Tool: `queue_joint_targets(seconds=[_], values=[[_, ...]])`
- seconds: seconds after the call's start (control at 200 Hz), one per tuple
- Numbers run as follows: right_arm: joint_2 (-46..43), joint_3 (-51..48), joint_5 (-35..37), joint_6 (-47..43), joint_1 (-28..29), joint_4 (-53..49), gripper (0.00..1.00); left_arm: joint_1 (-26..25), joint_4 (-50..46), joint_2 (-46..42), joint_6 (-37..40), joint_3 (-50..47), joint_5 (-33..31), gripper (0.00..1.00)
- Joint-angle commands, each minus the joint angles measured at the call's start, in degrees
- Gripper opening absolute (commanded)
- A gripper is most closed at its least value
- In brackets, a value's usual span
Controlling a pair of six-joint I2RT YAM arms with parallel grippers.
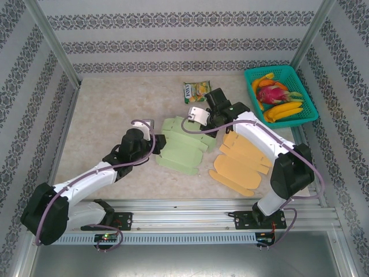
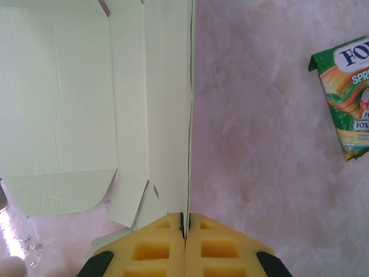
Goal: Fold the paper box
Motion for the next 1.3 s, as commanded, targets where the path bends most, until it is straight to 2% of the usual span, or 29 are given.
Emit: queue_joint_targets(seconds=[0.0, 0.075, 0.19, 0.61, 0.809, 1.084, 1.294], values=[[0.5, 2.4, -4.1, 1.4, -1.2, -3.4, 0.0, -1.6, 6.0, 3.8, 4.5, 0.1, 3.5, 0.23], [0.3, 2.6, -7.4, 0.9, -2.0, -4.3, 0.0, -1.8, 7.5, 6.8, 5.1, 1.6, 4.1, 0.24], [0.9, 3.0, -10.8, 0.4, -3.3, -5.4, 0.0, -1.8, 6.5, 9.5, 4.9, 3.7, -1.1, 0.23], [4.2, 2.8, -11.7, -2.4, -3.8, -6.3, 0.0, -0.3, 9.6, 15.1, 3.8, 4.3, -8.3, 0.22], [4.7, 2.4, -10.6, -3.8, -3.8, -6.0, 0.0, 1.4, 9.3, 15.0, 4.0, 3.8, -8.4, 0.22], [4.1, -0.3, -9.4, -4.3, -3.7, -2.3, 0.0, 6.5, 9.9, 16.3, 0.7, 2.5, -6.4, 0.21], [3.6, -0.3, -9.4, -4.3, -3.2, -2.2, 0.0, 7.0, 9.9, 17.4, 1.3, 3.1, -5.9, 0.21]])
